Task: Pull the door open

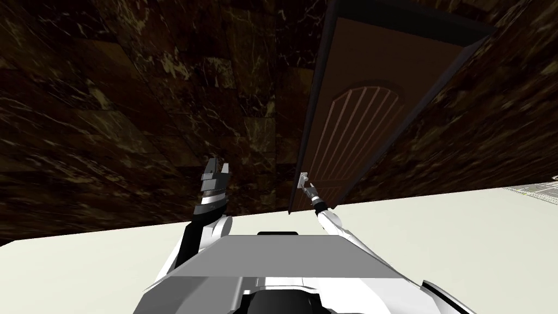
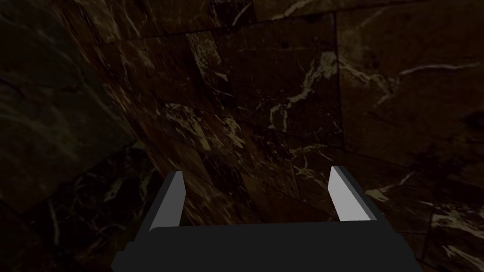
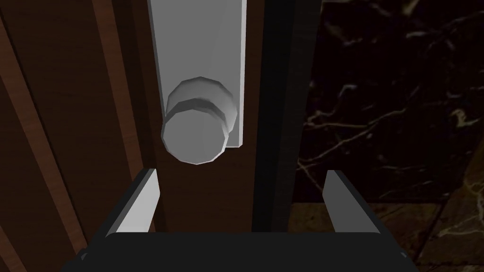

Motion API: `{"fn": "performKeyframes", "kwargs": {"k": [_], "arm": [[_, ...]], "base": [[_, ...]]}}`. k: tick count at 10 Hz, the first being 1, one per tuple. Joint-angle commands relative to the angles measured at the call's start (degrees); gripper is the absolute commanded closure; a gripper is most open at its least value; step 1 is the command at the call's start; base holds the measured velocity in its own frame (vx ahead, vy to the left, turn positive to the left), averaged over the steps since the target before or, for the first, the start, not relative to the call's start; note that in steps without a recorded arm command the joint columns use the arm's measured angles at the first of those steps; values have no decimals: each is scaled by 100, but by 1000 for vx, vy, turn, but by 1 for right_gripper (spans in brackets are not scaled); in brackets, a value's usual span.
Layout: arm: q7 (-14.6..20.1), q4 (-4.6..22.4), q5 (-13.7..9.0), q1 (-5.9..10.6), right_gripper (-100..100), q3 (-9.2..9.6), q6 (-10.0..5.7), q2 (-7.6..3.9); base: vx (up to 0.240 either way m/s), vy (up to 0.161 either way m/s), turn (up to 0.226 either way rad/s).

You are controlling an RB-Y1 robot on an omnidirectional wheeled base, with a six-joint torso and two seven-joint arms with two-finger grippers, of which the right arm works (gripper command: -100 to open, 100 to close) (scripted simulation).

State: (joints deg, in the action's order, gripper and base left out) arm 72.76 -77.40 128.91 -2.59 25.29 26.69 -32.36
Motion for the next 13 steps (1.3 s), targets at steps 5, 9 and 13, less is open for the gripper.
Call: {"fn": "performKeyframes", "kwargs": {"k": [5,9,13], "arm": [[334,516,-314,167,-100,-207,270,-386],[291,420,-281,107,100,-190,249,-350],[123,444,-282,116,100,-224,245,-346]], "base": [[101,5,183],[4,-6,-2],[-7,-3,5]]}}
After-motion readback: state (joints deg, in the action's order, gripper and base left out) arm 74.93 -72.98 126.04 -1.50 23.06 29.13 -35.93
